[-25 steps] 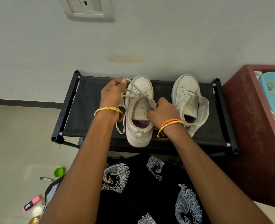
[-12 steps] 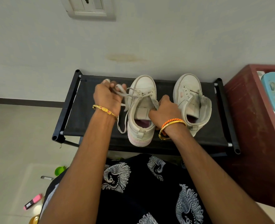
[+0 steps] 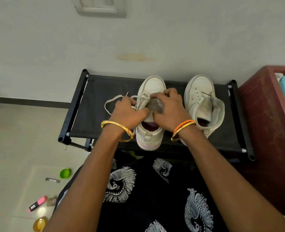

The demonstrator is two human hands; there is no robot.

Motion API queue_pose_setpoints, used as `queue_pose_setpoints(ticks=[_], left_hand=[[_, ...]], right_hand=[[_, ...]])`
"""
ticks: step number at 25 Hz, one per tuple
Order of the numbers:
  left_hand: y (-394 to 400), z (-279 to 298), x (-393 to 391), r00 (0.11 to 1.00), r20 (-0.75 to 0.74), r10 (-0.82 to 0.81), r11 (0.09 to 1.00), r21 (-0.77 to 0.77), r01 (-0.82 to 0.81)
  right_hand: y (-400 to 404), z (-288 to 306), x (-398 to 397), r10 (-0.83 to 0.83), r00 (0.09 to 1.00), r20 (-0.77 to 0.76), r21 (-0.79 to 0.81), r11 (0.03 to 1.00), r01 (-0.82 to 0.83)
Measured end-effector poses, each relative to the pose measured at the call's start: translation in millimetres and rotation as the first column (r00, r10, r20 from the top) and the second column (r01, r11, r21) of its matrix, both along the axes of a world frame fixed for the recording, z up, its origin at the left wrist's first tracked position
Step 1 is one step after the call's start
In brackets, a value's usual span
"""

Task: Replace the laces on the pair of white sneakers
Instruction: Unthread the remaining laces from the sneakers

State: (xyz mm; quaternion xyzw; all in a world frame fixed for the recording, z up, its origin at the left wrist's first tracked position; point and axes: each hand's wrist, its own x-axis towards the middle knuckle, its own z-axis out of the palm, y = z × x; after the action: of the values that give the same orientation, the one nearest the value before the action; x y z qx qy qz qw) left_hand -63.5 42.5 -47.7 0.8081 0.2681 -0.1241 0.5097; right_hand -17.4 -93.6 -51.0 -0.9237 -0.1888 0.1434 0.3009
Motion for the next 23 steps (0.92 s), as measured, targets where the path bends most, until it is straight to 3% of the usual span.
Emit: queue_pose_setpoints(ticks=[4, 6, 10, 13, 15, 19, 21, 23], left_hand=[[-15.1, -7.4, 7.5, 0.997, 0.059, -0.041, 0.957, 0.290, 0.022], [-19.9, -11.8, 11.9, 0.993, 0.102, -0.058, 0.935, 0.354, 0.018], [-28.3, -14.7, 12.7, 0.995, 0.095, 0.002, 0.929, 0.369, -0.037], [-34.9, -12.0, 12.2, 0.996, 0.091, 0.002, 0.919, 0.391, -0.037], [-34.7, -12.1, 12.9, 0.996, 0.084, 0.008, 0.923, 0.383, -0.040], [-31.6, -15.9, 15.1, 0.997, 0.072, 0.003, 0.930, 0.365, -0.029], [-31.6, -16.7, 15.3, 0.997, 0.075, 0.003, 0.936, 0.352, -0.030], [-31.2, -16.3, 15.0, 0.997, 0.079, 0.011, 0.940, 0.339, -0.038]], right_hand=[[7.9, -5.1, 1.7, -0.043, 0.995, 0.095, -0.057, 0.997, 0.049], [12.3, -6.0, 4.0, -0.107, 0.991, 0.082, -0.018, 0.994, 0.109], [14.5, -12.9, 17.4, -0.217, 0.963, -0.160, 0.151, 0.959, 0.241], [13.4, -12.7, 23.1, -0.284, 0.890, -0.357, 0.270, 0.880, 0.390], [11.4, -6.9, 27.9, -0.292, 0.787, -0.543, 0.343, 0.779, 0.525], [2.5, 0.7, 32.3, -0.195, 0.385, -0.902, 0.307, 0.335, 0.891], [1.8, -0.5, 31.1, -0.162, 0.329, -0.930, 0.286, 0.244, 0.927], [5.1, 2.1, 29.9, -0.211, 0.398, -0.893, 0.344, 0.253, 0.904]])
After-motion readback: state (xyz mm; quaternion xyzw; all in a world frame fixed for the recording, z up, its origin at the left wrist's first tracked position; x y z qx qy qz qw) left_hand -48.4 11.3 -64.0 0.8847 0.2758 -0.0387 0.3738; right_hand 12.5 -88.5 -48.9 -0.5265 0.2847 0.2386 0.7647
